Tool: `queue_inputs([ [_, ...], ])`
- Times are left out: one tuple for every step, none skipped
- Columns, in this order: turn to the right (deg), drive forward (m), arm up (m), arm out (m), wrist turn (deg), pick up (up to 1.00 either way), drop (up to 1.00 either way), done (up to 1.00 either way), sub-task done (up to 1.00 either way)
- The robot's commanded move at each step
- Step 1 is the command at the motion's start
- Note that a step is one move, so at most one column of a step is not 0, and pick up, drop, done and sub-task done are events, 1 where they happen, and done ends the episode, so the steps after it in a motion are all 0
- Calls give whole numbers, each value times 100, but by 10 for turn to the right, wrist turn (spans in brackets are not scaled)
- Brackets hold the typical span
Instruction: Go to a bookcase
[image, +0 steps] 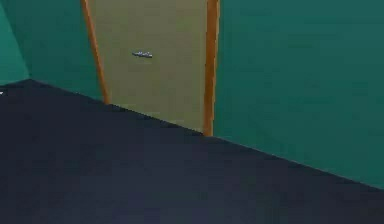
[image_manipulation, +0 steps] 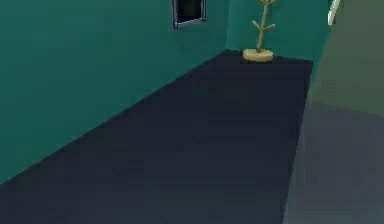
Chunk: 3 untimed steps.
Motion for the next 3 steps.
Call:
queue_inputs([
  [-450,0,0,0,0,0,0,0,0],
  [-450,0,0,0,0,0,0,0,0],
  [-450,0,0,0,0,0,0,0,0],
])
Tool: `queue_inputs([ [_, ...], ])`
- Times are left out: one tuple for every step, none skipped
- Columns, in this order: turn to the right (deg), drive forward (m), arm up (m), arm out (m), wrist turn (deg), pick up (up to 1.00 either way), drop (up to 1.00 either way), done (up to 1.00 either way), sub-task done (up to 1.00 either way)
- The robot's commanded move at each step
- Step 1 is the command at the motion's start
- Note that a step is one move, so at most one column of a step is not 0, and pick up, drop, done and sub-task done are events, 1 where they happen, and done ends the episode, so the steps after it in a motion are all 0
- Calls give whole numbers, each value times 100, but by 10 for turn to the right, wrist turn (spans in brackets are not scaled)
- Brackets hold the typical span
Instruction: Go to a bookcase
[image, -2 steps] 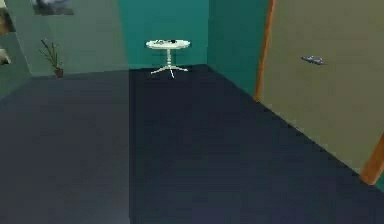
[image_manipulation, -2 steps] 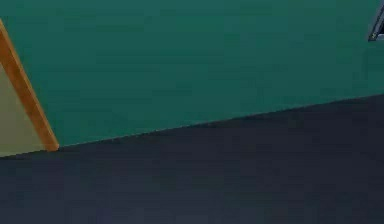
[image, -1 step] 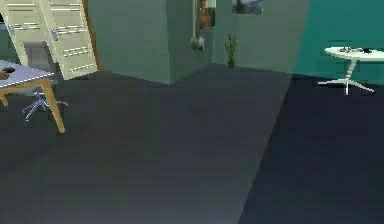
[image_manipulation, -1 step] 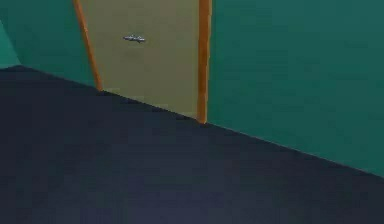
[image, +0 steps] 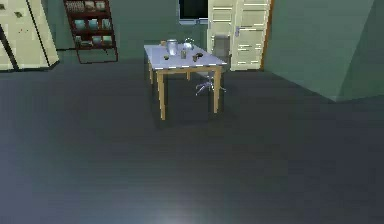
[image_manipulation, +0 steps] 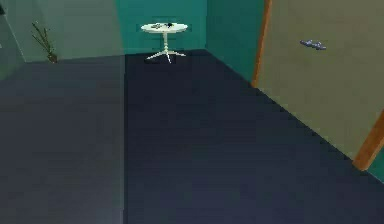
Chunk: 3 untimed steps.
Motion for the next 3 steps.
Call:
queue_inputs([
  [-240,0,0,0,0,0,0,0,0],
  [0,100,0,0,0,0,0,0,0],
  [-30,0,0,0,0,0,0,0,0],
])
